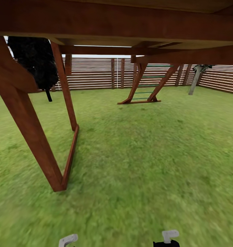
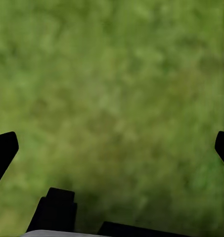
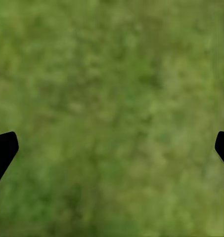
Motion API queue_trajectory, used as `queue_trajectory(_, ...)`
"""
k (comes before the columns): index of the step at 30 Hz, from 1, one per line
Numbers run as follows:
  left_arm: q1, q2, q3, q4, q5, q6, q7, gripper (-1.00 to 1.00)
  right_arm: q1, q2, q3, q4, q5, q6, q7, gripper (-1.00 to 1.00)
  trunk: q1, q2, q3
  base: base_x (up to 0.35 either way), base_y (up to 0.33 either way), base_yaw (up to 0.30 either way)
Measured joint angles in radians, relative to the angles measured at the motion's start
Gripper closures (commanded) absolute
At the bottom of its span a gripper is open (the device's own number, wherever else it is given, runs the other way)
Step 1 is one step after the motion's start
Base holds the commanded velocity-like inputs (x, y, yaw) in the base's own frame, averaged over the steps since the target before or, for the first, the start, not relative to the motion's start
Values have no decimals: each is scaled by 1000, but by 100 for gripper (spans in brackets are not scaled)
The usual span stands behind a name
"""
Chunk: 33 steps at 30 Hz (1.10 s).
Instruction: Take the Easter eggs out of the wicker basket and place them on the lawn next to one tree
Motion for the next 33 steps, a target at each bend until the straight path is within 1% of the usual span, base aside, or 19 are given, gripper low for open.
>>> queue_trajectory(20,0,0,0,0,0,1,0,-100,0,0,0,3,0,-1,0,-100,0,0,0,316,-78,0)
queue_trajectory(33,0,0,0,0,-1,1,0,-100,0,0,0,5,-1,-20,0,-100,0,0,0,316,-73,0)
